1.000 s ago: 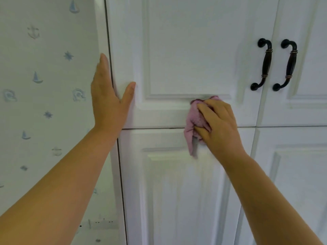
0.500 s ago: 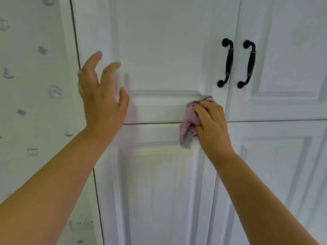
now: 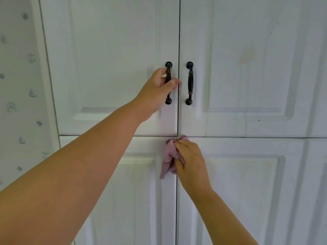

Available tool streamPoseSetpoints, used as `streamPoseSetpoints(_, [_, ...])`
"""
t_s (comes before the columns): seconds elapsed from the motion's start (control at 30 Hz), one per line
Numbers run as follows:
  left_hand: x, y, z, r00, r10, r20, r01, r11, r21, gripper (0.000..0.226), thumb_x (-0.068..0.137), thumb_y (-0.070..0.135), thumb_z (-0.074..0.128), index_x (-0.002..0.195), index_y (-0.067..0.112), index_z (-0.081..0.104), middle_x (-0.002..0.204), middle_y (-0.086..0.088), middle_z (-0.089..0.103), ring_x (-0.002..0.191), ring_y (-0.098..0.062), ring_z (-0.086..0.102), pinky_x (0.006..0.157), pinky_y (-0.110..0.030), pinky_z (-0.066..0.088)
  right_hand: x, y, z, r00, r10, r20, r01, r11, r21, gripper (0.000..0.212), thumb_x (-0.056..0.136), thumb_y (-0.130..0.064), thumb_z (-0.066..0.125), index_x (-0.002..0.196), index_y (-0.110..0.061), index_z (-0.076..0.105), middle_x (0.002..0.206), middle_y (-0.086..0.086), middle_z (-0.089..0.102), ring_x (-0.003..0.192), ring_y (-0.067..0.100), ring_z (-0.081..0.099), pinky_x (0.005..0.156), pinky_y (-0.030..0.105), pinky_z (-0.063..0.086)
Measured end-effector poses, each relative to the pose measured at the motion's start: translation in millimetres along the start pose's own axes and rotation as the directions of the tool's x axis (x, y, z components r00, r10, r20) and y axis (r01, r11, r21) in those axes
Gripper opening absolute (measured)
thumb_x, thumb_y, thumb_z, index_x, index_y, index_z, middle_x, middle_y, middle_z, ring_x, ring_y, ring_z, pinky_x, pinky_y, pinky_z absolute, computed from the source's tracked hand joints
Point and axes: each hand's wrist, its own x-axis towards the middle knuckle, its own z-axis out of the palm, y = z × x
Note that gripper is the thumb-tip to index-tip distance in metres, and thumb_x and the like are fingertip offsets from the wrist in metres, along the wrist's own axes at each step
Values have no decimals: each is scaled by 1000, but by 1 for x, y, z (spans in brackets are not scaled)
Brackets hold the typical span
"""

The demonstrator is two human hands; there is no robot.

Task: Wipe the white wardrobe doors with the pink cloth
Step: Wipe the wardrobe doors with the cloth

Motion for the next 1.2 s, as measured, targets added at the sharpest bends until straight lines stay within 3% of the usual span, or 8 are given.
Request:
streamPoseSetpoints(0.1, [-4, 7, 11, 997, -6, -76, 9, 999, 38, 30, 106, 14, 38, 134, 18, 50, 94, 6, 64, 83, -3, 61, 70, -10, 46, 5, -24, -18, 965, 238, 111, -262, 899, 351, 21, 97, 0, 48, 96, -10, 65, 95, 6, 68, 79, 15, 67, 65, 22, 56])
streamPoseSetpoints(0.2, [-22, 15, 7, 989, 79, -125, -66, 992, 106, 27, 106, 9, 34, 126, 20, 50, 82, 6, 60, 75, -5, 58, 75, -18, 47, 6, -51, -29, 838, 475, 267, -515, 529, 675, 11, 101, 1, 43, 94, 4, 52, 74, 30, 57, 53, 27, 51, 42, 25, 43])
streamPoseSetpoints(0.37, [-67, 44, -18, 980, 177, -88, -166, 979, 114, 27, 108, 8, 33, 127, 16, 49, 76, 4, 56, 71, -4, 55, 75, -16, 46, -3, -96, -27, 861, 467, 201, -466, 565, 681, 16, 103, -7, 48, 91, -11, 58, 66, 16, 68, 47, 36, 59, 39, 30, 43])
streamPoseSetpoints(0.6, [-136, 74, -63, 957, 214, -194, -223, 974, -27, 22, 101, 12, 50, 123, 16, 50, 67, 11, 50, 67, -7, 52, 72, -24, 46, -31, -176, -21, 911, 276, 307, -395, 365, 843, 36, 98, 9, 40, 96, -16, 67, 64, 18, 64, 45, 44, 56, 37, 38, 49])
streamPoseSetpoints(0.77, [-166, 88, -91, 924, 237, -300, -255, 967, -21, 24, 94, 16, 62, 115, 19, 53, 75, -24, 37, 72, -22, 48, 70, -31, 51, -40, -207, 4, 969, 224, 102, -215, 568, 795, 52, 85, 10, 61, 100, -40, 63, 74, -6, 66, 60, 9, 61, 53, 21, 50])
streamPoseSetpoints(0.97, [-198, 98, -155, 820, 151, -552, -286, 943, -168, 12, 91, 21, 60, 101, 17, 57, 78, 3, 54, 69, -13, 51, 60, -28, 48, -9, -229, 52, 886, -451, -106, 451, 786, 422, 44, 71, 8, 73, 100, -15, 48, 94, -2, 54, 81, 13, 46, 66, 24, 41])
streamPoseSetpoints(1.03, [-208, 98, -170, 810, 142, -569, -285, 943, -170, 27, 90, 24, 64, 111, 8, 57, 95, -6, 61, 83, -21, 60, 67, -32, 54, 1, -238, 72, 913, -408, -14, 375, 825, 424, 33, 73, 4, 60, 95, -18, 47, 90, -4, 51, 79, 11, 38, 64, 24, 36])
streamPoseSetpoints(1.2, [-227, 103, -203, 831, 100, -547, -208, 968, -138, 65, 78, 35, 79, 129, 3, 53, 106, -11, 53, 96, -32, 57, 91, -65, 51, 14, -263, 122, 938, 99, 333, -297, 723, 623, 31, 74, 10, 52, 83, -20, 47, 86, 9, 55, 72, 34, 58, 39, 26, 41])
